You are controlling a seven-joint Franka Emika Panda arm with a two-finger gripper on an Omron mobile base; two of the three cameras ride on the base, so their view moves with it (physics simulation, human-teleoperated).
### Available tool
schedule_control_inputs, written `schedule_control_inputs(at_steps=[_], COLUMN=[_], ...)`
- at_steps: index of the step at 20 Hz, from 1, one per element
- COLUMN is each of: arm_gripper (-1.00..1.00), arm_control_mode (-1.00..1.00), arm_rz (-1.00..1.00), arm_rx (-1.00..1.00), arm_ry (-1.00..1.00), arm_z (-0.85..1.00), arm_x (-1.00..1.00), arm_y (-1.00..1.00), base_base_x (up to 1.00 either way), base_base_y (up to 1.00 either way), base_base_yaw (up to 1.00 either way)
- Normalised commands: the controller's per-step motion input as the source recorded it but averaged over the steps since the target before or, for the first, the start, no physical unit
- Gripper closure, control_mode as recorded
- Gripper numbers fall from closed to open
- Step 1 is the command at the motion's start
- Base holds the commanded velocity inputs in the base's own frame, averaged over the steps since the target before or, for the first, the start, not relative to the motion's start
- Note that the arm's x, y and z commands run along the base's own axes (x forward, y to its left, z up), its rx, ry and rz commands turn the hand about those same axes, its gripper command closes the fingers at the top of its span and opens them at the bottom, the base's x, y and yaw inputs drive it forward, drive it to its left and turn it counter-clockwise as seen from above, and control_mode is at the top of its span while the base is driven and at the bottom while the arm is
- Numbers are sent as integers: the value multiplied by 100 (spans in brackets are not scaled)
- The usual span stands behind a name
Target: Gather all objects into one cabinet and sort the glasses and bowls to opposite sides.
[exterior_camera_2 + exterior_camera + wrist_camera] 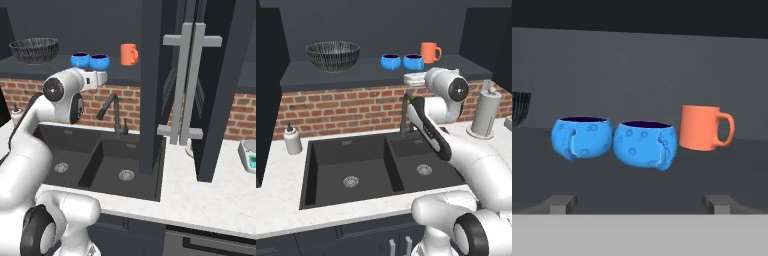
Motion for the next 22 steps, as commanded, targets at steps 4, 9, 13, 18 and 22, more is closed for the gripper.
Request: schedule_control_inputs(at_steps=[4, 9, 13, 18, 22], arm_gripper=[-100, -100, -100, -100, -100], arm_control_mode=[-100, -100, -100, -100, -100], arm_rz=[0, 0, 0, 0, 0], arm_rx=[0, -3, -7, -7, -8], arm_ry=[-4, 6, 26, 39, 45], arm_z=[-43, -78, -97, -98, -100], arm_x=[-100, -100, -100, -100, -100], arm_y=[0, 0, 0, 0, 0], base_base_x=[0, 0, 0, 0, 0], base_base_y=[0, 0, 0, 0, 0], base_base_yaw=[0, 0, 0, 0, 0])
